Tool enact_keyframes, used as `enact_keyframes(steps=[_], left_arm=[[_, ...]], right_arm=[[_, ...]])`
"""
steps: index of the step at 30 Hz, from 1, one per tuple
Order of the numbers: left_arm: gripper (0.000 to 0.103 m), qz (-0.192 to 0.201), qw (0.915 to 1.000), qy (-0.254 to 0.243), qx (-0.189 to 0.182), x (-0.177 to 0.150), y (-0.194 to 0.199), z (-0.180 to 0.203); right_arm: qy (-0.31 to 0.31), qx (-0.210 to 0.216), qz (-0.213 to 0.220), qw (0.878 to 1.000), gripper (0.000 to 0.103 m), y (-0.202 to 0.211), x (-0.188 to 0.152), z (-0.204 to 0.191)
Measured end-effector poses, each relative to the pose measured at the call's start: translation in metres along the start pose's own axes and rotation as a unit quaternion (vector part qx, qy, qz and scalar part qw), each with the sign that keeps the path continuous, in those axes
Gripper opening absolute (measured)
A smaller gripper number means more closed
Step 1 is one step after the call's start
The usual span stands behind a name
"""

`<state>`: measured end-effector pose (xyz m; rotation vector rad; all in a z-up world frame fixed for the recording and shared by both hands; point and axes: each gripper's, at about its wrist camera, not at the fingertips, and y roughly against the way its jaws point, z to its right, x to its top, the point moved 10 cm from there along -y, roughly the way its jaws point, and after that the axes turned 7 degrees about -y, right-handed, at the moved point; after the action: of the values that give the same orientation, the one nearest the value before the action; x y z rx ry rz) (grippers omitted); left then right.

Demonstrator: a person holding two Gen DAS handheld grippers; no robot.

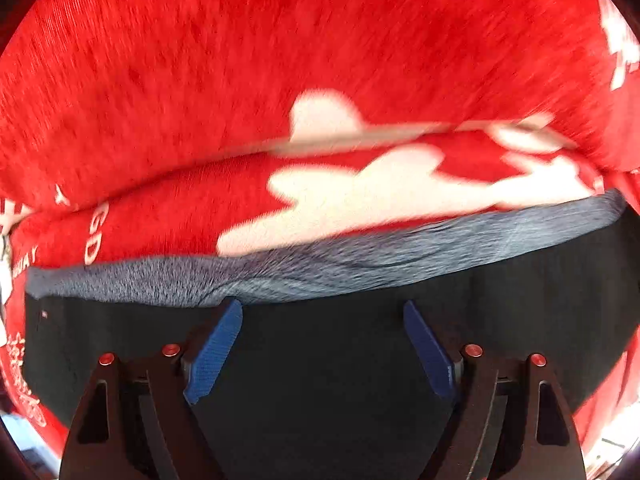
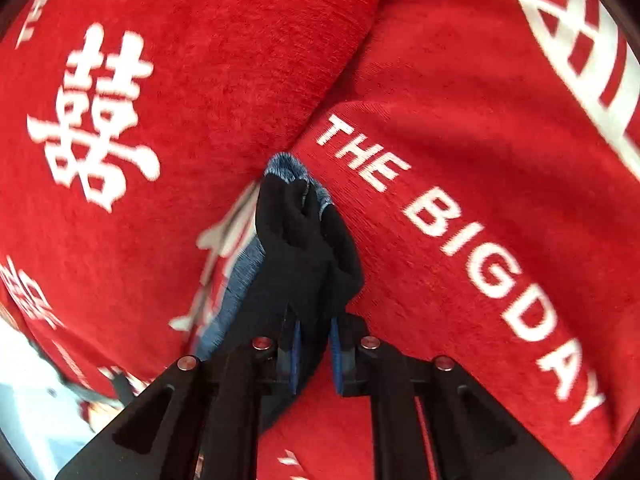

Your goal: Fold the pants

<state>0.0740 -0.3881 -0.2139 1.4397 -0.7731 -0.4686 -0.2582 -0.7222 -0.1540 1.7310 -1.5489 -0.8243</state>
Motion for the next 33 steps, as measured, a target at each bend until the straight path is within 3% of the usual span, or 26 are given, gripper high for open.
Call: enact_keyframes(steps=[2, 4, 6, 9, 13, 18, 24, 27, 29, 33], left_arm=[[0.086, 0.002, 0.9998, 0.018, -0.007, 0.000, 0.005, -0.007], [0.086, 0.005, 0.9999, 0.015, 0.001, -0.004, 0.016, -0.019], [0.086, 0.007, 0.9999, 0.010, -0.002, -0.012, 0.027, -0.033], [0.086, 0.003, 0.9999, 0.014, -0.002, -0.033, 0.043, -0.065], [0.086, -0.004, 0.9992, 0.040, 0.000, -0.067, 0.054, -0.128], [0.086, -0.008, 0.9980, 0.062, 0.011, -0.118, 0.065, -0.194], [0.086, -0.012, 0.9961, 0.086, 0.014, -0.159, 0.067, -0.291], [0.086, -0.003, 0.9949, 0.098, 0.020, -0.169, 0.066, -0.339], [0.086, 0.001, 0.9934, 0.113, 0.015, -0.172, 0.056, -0.366], [0.086, 0.003, 0.9906, 0.132, -0.034, -0.182, 0.039, -0.405]], right_arm=[[-0.024, -0.030, -0.020, 0.999, 0.024, -0.015, -0.002, 0.022], [-0.041, -0.025, -0.005, 0.999, 0.035, -0.006, -0.002, 0.023], [-0.018, -0.058, 0.002, 0.998, 0.044, 0.004, -0.008, 0.020], [0.048, -0.091, 0.004, 0.995, 0.044, 0.019, -0.030, 0.000], [0.141, -0.095, -0.011, 0.985, 0.045, 0.018, -0.075, -0.052], [0.266, -0.075, -0.071, 0.958, 0.048, -0.041, -0.161, -0.156], [0.396, -0.033, -0.174, 0.901, 0.049, -0.126, -0.299, -0.277], [0.457, -0.015, -0.227, 0.860, 0.049, -0.180, -0.372, -0.338], [0.500, -0.009, -0.261, 0.826, 0.049, -0.225, -0.419, -0.375], [0.557, -0.013, -0.320, 0.766, 0.050, -0.300, -0.493, -0.421]])
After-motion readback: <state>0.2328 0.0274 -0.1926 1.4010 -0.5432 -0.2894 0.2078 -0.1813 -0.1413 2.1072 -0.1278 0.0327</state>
